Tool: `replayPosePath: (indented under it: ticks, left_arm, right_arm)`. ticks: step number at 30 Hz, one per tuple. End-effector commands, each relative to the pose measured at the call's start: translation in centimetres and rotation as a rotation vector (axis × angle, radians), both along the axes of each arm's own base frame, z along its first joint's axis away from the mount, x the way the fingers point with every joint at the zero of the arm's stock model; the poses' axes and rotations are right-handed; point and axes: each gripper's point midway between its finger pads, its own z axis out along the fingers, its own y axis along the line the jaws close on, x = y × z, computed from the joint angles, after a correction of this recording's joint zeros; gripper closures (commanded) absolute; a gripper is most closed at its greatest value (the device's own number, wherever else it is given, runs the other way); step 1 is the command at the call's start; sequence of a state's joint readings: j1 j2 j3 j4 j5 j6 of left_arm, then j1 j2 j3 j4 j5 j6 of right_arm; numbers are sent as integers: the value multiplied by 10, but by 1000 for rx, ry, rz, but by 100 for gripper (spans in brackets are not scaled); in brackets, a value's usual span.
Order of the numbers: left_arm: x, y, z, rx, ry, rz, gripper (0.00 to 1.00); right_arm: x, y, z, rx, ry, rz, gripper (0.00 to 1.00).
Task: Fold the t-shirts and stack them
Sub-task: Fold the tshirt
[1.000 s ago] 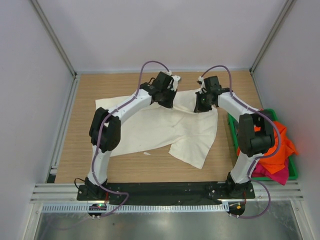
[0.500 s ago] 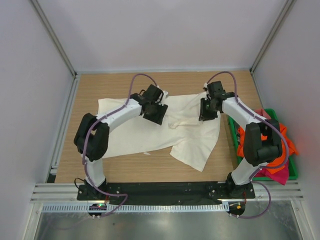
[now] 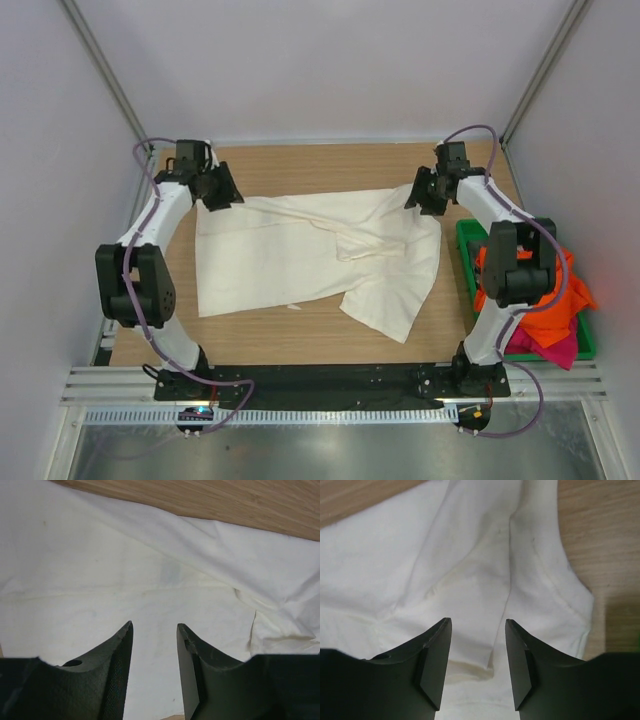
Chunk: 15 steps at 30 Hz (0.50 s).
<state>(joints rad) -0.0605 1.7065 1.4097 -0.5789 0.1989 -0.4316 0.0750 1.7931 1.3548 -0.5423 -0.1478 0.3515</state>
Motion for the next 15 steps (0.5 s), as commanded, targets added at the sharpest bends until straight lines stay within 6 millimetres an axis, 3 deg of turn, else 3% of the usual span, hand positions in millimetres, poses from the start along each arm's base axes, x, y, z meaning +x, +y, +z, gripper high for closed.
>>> replayPosePath:
  ticks: [1,3,7,13,15]
  left_arm:
    - [3,21,-10,-106,38,84,59]
    - [6,38,-18,-145,51,137,60]
    - [9,64,-42,-204,117,229,67]
    - [11,96,-65,-248,161,319,71]
    - [12,98,-67,-255,164,317,72]
  right_arm:
    - [59,-12,20,41,-122,-62,47]
    - [74,-11,10,57,-123,-59,47]
    - [105,-16,10,75,-173,-89,45]
    - [115,-8,-3,105,-161,-54,44]
    - [118,-8,-4,105,-174,-38,44]
